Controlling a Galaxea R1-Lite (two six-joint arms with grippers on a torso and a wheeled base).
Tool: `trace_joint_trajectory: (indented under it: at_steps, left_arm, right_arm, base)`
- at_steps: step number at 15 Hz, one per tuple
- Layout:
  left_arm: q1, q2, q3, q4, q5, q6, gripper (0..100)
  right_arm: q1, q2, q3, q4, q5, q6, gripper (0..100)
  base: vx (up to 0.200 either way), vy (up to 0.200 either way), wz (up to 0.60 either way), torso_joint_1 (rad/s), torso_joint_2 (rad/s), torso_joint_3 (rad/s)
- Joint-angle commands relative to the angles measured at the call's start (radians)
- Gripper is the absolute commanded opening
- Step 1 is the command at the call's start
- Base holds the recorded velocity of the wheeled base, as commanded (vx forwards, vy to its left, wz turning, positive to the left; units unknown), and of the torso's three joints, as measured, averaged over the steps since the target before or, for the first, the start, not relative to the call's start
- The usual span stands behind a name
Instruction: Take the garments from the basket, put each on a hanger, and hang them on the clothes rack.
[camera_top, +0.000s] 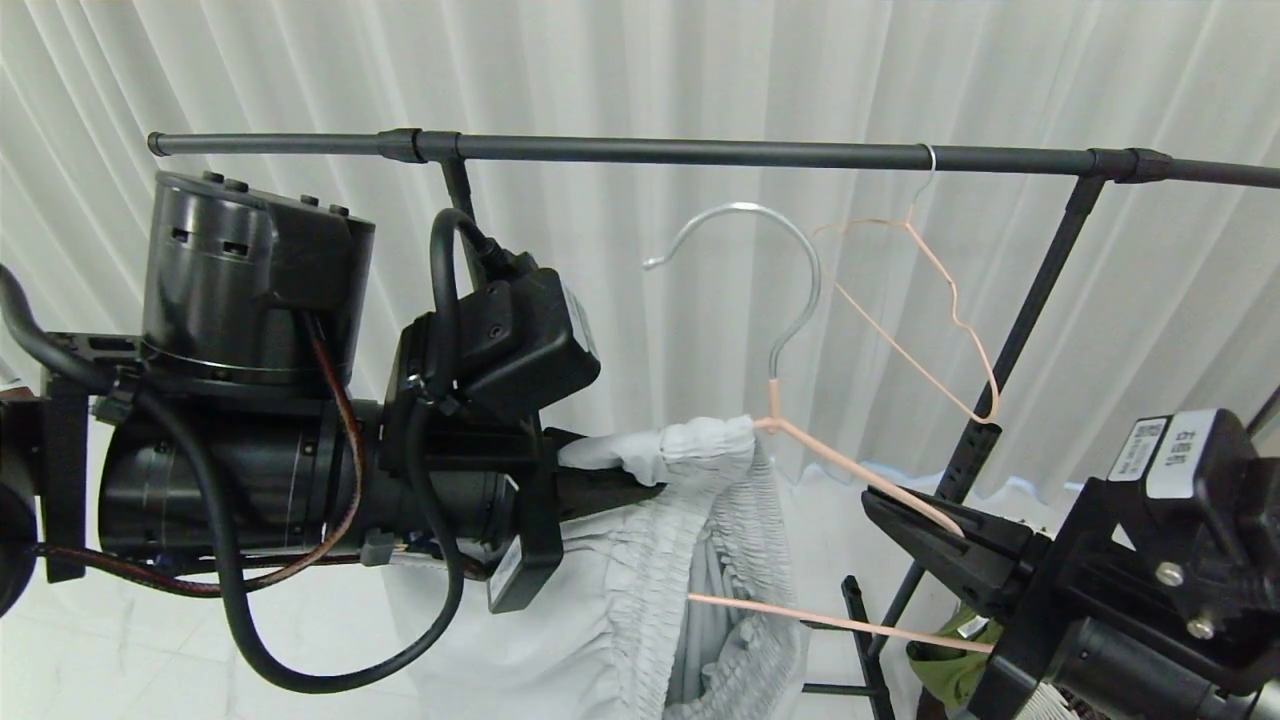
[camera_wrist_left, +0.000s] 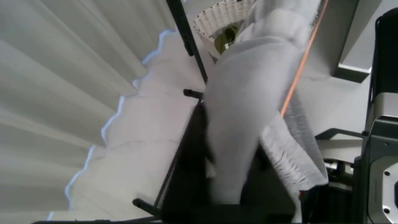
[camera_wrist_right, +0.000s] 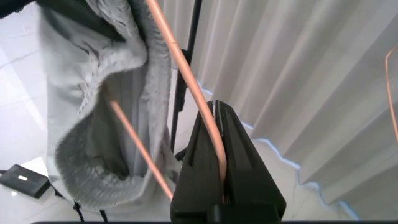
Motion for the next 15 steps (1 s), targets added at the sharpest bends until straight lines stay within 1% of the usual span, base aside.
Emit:
trace_joint_trajectory:
  at_steps: [1,5,6,8,9,10,12,13,14,15]
  left_arm:
    - [0.001,-0.006,0.007,0.0,0.001,-0.001,0]
    - [0.012,-0.004,0.007,-0.015,0.002,0.001,0]
    - [0.016,-0.001,0.007,-0.029,0.002,0.001,0]
    - [0.022,-0.001,0.018,-0.051,0.008,0.002,0]
    - [0.027,-0.006,0.041,-0.081,0.014,0.004,0]
    - [0.027,-0.009,0.074,-0.13,0.04,0.004,0]
    - [0.027,-0.013,0.154,-0.276,0.128,0.004,0]
    - [0.027,-0.013,0.176,-0.317,0.151,0.004,0]
    - [0.025,-0.013,0.206,-0.38,0.201,-0.002,0]
    - [0.024,-0.018,0.209,-0.386,0.257,-0.007,0]
  right_arm:
    - [-0.001,-0.001,-0.009,-0.001,0.001,0.001,0]
    - [-0.001,0.002,-0.012,-0.003,-0.004,-0.002,0]
    - [-0.002,0.003,-0.009,-0.003,-0.004,-0.002,100]
    - [-0.015,0.002,-0.009,-0.003,-0.01,-0.002,100]
    - [-0.044,0.0,-0.009,-0.003,-0.008,-0.002,100]
    - [-0.058,-0.001,-0.009,-0.003,-0.008,-0.001,100]
    - [-0.096,-0.009,-0.009,-0.003,-0.007,0.002,100]
    - [-0.114,-0.009,-0.009,-0.003,-0.007,0.002,100]
    - [-0.15,-0.009,-0.009,-0.003,0.001,0.004,100]
    - [-0.16,-0.009,-0.009,-0.003,0.002,0.004,100]
  base:
    - [0.0,0.0,0.0,0.0,0.0,0.0]
    - [0.0,0.0,0.0,0.0,0.0,0.0]
    - [0.0,0.0,0.0,0.0,0.0,0.0]
    - [0.0,0.0,0.0,0.0,0.0,0.0]
    - [0.0,0.0,0.0,0.0,0.0,0.0]
    - [0.0,0.0,0.0,0.0,0.0,0.0]
    - [0.0,0.0,0.0,0.0,0.0,0.0]
    - [0.0,0.0,0.0,0.0,0.0,0.0]
    - [0.0,0.0,0.0,0.0,0.0,0.0]
    - [0.0,0.0,0.0,0.0,0.0,0.0]
